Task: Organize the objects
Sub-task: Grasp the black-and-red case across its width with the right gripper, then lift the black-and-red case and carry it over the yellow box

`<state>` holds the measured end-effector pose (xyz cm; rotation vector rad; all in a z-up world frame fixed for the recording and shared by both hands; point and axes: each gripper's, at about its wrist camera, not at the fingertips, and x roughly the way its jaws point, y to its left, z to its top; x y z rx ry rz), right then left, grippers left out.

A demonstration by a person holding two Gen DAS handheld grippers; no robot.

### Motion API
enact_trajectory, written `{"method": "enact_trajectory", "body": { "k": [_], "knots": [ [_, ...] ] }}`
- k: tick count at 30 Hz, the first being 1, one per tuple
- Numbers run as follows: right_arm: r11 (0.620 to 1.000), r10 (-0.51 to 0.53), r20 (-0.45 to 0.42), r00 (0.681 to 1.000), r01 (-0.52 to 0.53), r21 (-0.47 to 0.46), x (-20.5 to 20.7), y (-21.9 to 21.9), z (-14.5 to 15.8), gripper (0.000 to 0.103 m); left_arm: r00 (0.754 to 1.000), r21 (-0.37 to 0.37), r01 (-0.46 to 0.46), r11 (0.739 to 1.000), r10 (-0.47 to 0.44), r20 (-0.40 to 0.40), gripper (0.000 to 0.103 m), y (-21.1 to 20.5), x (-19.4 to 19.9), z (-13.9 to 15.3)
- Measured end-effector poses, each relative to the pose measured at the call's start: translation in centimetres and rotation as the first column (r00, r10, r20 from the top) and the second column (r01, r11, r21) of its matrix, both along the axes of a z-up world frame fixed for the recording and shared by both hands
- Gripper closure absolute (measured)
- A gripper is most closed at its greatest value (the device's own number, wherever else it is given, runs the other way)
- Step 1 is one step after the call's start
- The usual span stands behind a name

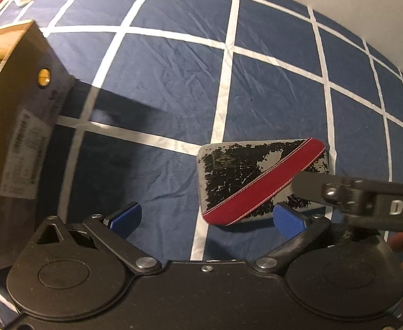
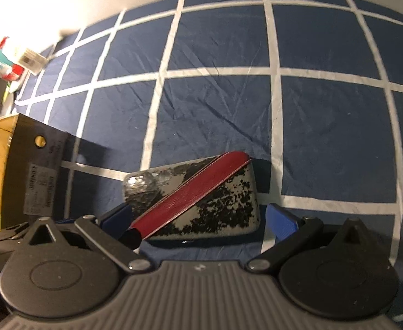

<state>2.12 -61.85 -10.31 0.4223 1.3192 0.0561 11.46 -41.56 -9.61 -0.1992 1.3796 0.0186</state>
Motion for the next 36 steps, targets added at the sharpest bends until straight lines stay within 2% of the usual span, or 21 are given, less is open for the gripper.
{"method": "enact_trajectory", "body": {
  "k": [5,12,15,17,24,26,36],
  "knots": [
    [1.000,0.016,-0.043,0.999,-0.016,0.010,1.0,0.2,-2.1,0.001,1.000,-0.011,0.013,1.000,-0.014,-0.025,0.001,-0.4,1.4,-1.5],
    [1.000,0.029,-0.063,0.998,-0.029,0.005,1.9,0.3,-3.4,0.003,0.999,-0.053,0.024,0.998,-0.026,-0.045,0.003,-0.9,2.2,-2.9],
    [0.999,0.031,-0.070,0.997,-0.031,-0.006,2.2,0.2,-3.6,0.003,0.998,-0.061,0.037,0.997,-0.040,-0.046,0.006,-1.2,2.5,-3.1],
    [0.999,0.033,-0.077,0.997,-0.034,-0.013,2.3,0.1,-3.8,0.010,0.998,-0.070,0.042,0.997,-0.046,-0.050,0.008,-1.4,2.7,-3.3],
    [0.998,0.043,-0.083,0.996,-0.046,-0.045,2.5,0.6,-3.7,0.015,0.997,-0.101,0.039,0.994,-0.045,-0.060,0.014,-1.6,3.1,-3.5],
    [0.997,0.042,-0.086,0.995,-0.047,-0.059,2.5,0.8,-3.6,0.018,0.997,-0.110,0.044,0.993,-0.050,-0.053,0.019,-1.5,3.1,-3.5],
    [0.998,0.016,-0.083,0.996,-0.021,-0.061,1.9,0.8,-3.3,0.024,0.996,-0.084,0.070,0.994,-0.074,-0.047,0.020,-1.9,2.8,-2.9]
  ]
}}
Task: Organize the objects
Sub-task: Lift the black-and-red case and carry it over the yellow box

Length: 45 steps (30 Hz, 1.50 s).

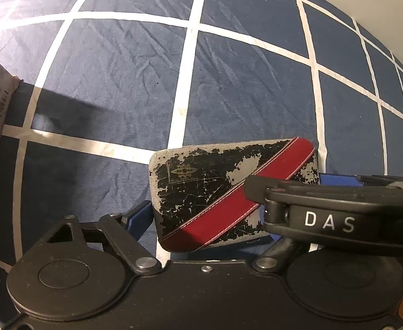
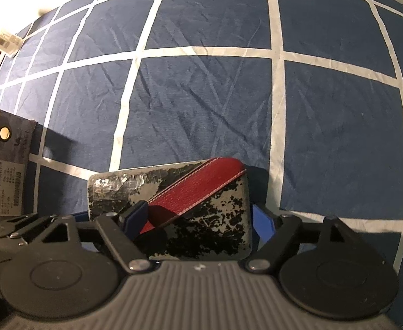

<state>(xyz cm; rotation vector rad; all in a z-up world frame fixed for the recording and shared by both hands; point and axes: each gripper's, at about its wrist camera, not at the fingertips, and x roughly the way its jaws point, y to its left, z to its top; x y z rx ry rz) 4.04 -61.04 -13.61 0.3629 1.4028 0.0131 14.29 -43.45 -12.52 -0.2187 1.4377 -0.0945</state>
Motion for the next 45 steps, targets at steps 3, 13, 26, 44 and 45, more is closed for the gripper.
{"method": "enact_trajectory", "body": {
  "k": [3,13,26,44,45],
  "knots": [
    [1.000,-0.012,0.009,1.000,0.012,0.003,-0.4,0.2,0.5,0.024,1.000,0.007,0.011,1.000,-0.011,0.008,0.021,-0.2,-0.4,0.7],
    [0.999,-0.045,0.064,0.997,0.045,0.000,-2.5,1.2,3.8,0.024,0.997,0.022,0.041,0.999,-0.042,0.062,0.021,0.0,-2.3,3.7],
    [0.998,-0.054,0.141,0.989,0.055,-0.007,-6.5,5.8,7.9,0.024,0.990,0.039,0.044,0.998,-0.048,0.134,0.021,3.2,-7.5,7.6],
    [0.998,-0.069,0.203,0.977,0.069,0.007,-8.3,17.2,12.8,0.024,0.980,0.074,0.057,0.996,-0.070,0.188,0.021,13.5,-12.4,12.3],
    [0.997,-0.074,0.205,0.976,0.073,0.010,-8.3,17.9,13.0,0.024,0.979,0.076,0.061,0.995,-0.074,0.189,0.021,14.2,-12.5,12.5]
  ]
}}
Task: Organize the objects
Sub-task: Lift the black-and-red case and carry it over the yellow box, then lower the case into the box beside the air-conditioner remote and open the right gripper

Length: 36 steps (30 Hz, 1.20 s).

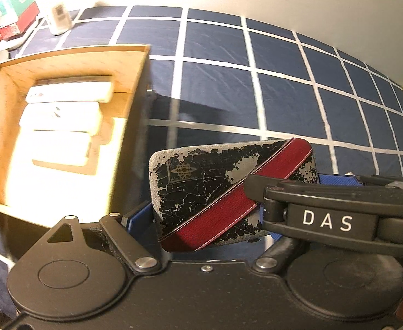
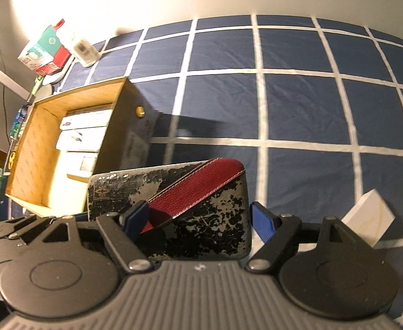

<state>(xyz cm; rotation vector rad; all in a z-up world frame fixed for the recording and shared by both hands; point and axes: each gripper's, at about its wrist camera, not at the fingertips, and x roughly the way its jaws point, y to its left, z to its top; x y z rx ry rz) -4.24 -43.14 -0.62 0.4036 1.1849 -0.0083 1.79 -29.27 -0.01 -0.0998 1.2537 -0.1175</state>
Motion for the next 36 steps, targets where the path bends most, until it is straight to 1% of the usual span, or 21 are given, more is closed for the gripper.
{"method": "enact_trajectory", "body": {
  "k": [13,20,26,36],
  "knots": [
    [0.996,-0.086,0.040,0.995,0.086,0.019,0.5,8.1,1.5,0.024,0.996,0.031,0.086,0.996,-0.087,0.033,0.021,7.6,-0.7,1.7],
    [0.991,-0.134,0.058,0.989,0.132,0.026,1.2,12.0,1.7,0.024,0.990,0.044,0.133,0.990,-0.135,0.048,0.021,11.4,-0.6,2.1],
    [0.989,-0.147,0.056,0.988,0.145,0.030,2.3,15.5,1.7,0.024,0.987,0.048,0.150,0.988,-0.152,0.044,0.020,14.8,-0.2,2.1],
    [0.992,-0.129,0.039,0.991,0.129,0.016,5.8,20.8,1.7,0.024,0.991,0.028,0.132,0.991,-0.132,0.030,0.021,20.7,1.6,1.9]
  ]
}}
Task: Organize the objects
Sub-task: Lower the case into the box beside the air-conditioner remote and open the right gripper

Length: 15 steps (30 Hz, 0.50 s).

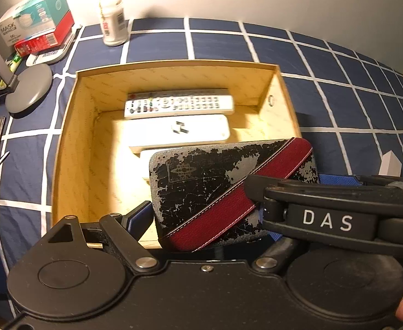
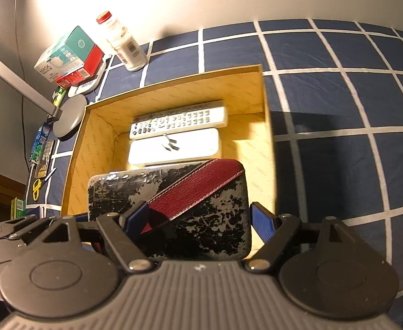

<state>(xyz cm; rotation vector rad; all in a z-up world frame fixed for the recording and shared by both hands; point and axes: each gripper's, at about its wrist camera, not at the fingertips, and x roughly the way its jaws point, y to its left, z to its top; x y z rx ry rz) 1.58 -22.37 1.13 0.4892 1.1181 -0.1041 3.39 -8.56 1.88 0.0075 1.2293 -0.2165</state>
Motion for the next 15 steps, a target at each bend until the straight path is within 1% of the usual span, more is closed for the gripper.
{"method": "enact_trajectory", "body": {
  "k": [5,15],
  "knots": [
    [1.000,0.005,-0.033,0.999,-0.005,-0.003,1.7,1.6,-1.1,0.024,1.000,-0.012,0.001,1.000,-0.001,-0.030,0.020,2.1,1.4,-1.4],
    [1.000,0.009,-0.133,0.991,-0.008,0.003,4.0,3.1,-5.3,0.024,0.992,-0.038,0.006,0.999,-0.011,-0.124,0.021,4.1,3.5,-5.7]
  ]
}}
